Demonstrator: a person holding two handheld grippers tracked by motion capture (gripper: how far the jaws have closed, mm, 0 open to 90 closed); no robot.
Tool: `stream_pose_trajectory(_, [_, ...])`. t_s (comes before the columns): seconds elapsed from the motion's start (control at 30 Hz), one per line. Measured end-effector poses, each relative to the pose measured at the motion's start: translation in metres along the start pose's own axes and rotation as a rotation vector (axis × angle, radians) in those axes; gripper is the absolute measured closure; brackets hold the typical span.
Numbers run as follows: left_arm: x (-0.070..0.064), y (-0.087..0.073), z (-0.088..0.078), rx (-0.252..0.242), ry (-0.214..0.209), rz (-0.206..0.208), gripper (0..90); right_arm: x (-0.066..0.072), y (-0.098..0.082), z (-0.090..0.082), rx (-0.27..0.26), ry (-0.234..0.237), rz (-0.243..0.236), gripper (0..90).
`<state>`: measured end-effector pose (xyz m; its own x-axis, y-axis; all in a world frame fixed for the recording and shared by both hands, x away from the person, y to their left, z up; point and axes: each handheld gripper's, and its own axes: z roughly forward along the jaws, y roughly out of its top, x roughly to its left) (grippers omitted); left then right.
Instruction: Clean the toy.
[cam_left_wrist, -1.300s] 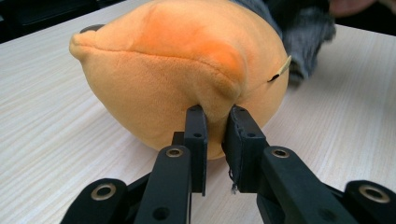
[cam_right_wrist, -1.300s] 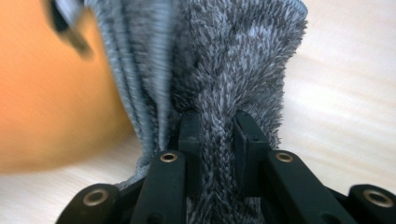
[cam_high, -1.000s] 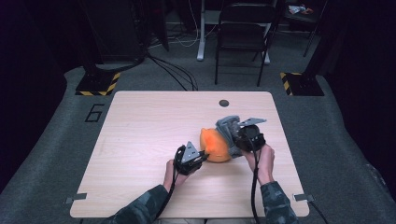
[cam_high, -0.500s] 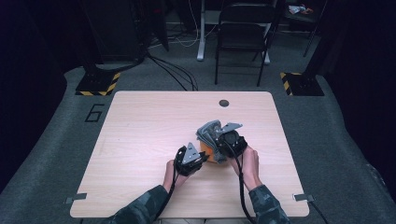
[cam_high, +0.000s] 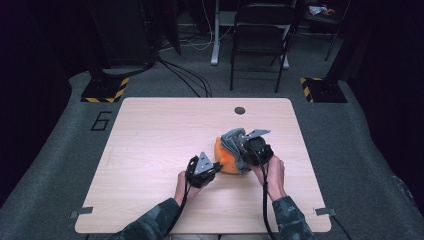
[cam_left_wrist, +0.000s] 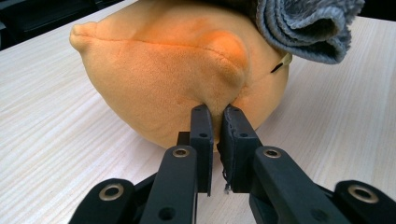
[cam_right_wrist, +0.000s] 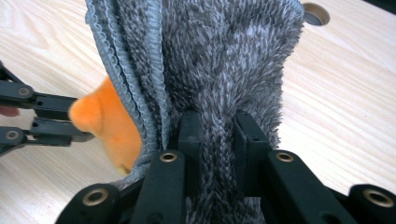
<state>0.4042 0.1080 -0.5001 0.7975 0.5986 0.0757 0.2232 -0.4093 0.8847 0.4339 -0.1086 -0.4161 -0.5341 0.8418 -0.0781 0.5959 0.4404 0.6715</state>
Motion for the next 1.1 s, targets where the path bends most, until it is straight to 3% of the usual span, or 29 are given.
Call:
stream_pose_trajectory(0.33, [0.001,-0.001,0.001,0.003,-0.001,-0.011,83.4,-0.036,-0.019,0.012,0.055,-0.032,0.112,75.3])
stream_pose_trajectory(0.57, [0.001,-0.002,0.002,0.009,0.000,-0.003,83.3,-0.049,-0.037,0.032,0.114,-0.036,0.194,75.4])
stream_pose_trajectory(0.7, [0.001,-0.002,0.003,0.012,0.001,-0.004,83.2,-0.050,-0.044,0.041,0.154,-0.071,0.173,75.4])
stream_pose_trajectory(0.83, [0.002,-0.003,0.003,0.011,-0.001,-0.008,83.0,-0.051,-0.053,0.054,0.205,-0.077,0.158,75.6])
stream_pose_trajectory(0.9, [0.003,-0.003,0.002,0.008,0.003,-0.015,82.8,-0.051,-0.051,0.052,0.214,-0.080,0.164,75.7])
stream_pose_trajectory(1.0, [0.004,-0.003,0.003,0.012,0.004,-0.019,82.2,-0.055,-0.043,0.035,0.161,-0.122,0.146,75.8])
stream_pose_trajectory(1.07, [0.004,-0.004,0.003,0.010,0.004,-0.021,82.1,-0.055,-0.034,0.018,0.084,-0.110,0.159,75.8])
stream_pose_trajectory(1.1, [0.004,-0.004,0.003,0.011,0.004,-0.018,81.9,-0.049,-0.024,0.002,0.020,-0.085,0.155,75.8])
